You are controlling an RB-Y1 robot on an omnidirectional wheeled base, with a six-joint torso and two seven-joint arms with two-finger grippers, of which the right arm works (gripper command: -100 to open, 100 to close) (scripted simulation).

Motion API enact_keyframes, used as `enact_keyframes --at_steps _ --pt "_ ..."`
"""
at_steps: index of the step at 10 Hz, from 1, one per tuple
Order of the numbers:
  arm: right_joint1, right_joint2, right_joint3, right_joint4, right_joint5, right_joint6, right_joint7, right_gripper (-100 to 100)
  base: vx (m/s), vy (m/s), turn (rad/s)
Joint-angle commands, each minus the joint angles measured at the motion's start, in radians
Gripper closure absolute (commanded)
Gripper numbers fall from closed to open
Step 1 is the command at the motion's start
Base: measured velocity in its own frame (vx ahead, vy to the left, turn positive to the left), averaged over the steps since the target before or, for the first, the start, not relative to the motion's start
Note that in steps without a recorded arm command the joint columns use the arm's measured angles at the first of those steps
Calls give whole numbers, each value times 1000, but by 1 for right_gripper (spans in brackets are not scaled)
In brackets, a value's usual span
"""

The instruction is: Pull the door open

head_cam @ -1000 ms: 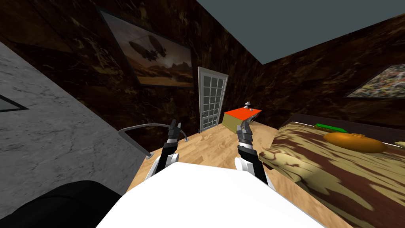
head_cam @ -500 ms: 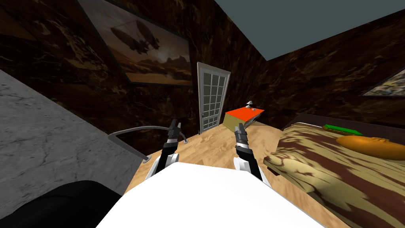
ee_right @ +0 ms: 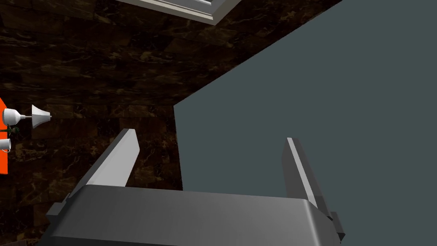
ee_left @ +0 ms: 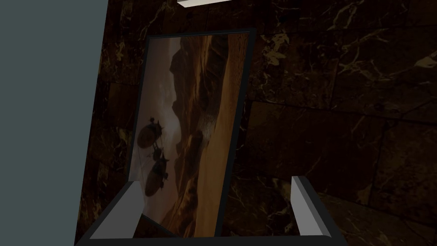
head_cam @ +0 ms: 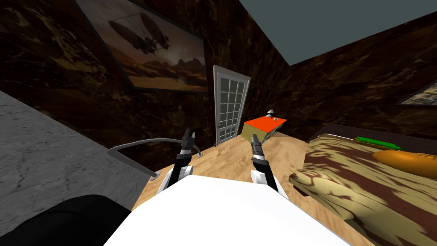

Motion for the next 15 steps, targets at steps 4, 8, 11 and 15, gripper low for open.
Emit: enact_keyframes --at_steps 4,8,11,15 --pt "-35 -22 5 107 50 -45 61 -100 110 22 1" --pt "-61 -38 10 190 91 -80 108 -100 105 25 1" --pt "-82 -50 14 258 124 -109 148 -100 75 20 -1" --pt "-104 -62 18 330 159 -140 189 -100 89 28 0"
